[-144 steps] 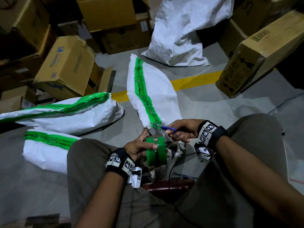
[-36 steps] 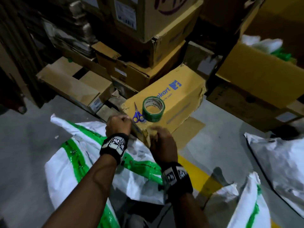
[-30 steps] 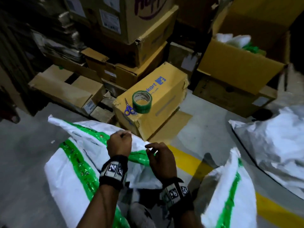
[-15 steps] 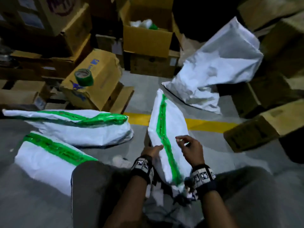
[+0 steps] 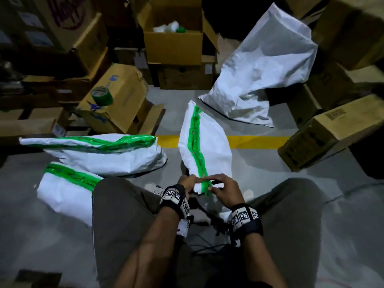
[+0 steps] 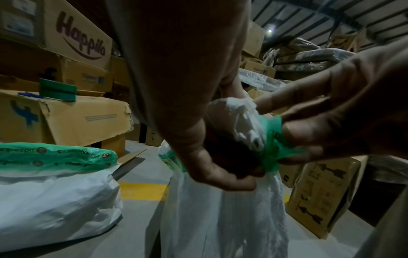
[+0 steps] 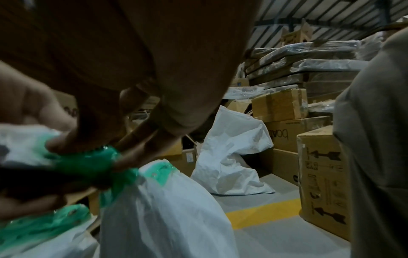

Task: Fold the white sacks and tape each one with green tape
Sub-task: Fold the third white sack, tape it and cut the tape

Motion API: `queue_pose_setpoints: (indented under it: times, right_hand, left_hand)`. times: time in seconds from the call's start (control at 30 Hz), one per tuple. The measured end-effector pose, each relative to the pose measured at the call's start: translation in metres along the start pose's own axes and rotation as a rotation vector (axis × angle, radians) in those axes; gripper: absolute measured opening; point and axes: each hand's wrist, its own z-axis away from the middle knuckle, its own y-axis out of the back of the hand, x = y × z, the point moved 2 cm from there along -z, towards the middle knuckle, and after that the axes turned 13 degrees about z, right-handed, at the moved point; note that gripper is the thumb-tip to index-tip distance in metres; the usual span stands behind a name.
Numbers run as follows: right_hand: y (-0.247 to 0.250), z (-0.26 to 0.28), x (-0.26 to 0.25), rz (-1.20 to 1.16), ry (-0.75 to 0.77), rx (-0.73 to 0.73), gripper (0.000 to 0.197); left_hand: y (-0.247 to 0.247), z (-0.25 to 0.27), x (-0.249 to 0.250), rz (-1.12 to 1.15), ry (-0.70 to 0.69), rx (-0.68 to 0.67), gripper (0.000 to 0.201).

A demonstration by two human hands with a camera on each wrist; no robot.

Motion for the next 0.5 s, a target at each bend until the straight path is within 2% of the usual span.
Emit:
queue_pose_setpoints:
  times: [0.07,0.13,0.17,0.23,0.37,0.47,0.5]
  right_hand:
    - [-0.005,0.001,0.0,0.005,-0.016,0.011,0.052]
    - [-0.009,0.002,-0.001,0.031,-0.021,0.117,0.055]
    - [-0.011,0.002,-0.001,0.058,-0.01,0.175,0.054]
    - [-0.017,0.001,-0.003,0.137,0.039,0.24,0.05]
    - [-0.03,-0.005,-0.005,0.32,0.151,0.204,0.041]
    - [-0.034,-0.006,-0.006,0.37,0.161,0.257,0.034]
    - [-0.034,-0.005,-0.007,0.366,0.159,0.27,0.03]
  left_hand:
    - [-0.001,0.005,0.004,0.063,0.012,-0.014,0.01]
    - [-0.004,0.007,0.006,0.104,0.032,-0.035,0.005]
    - [-0.005,0.007,0.007,0.11,0.031,-0.052,0.007]
    - [-0.004,0.002,0.006,0.122,0.035,-0.055,0.027]
    - [-0.002,0.004,0.009,0.062,0.05,-0.039,0.037]
    - [0.002,0.004,0.006,0.021,0.055,-0.054,0.055]
    - [0.001,0.006,0.007,0.013,0.052,-0.074,0.052]
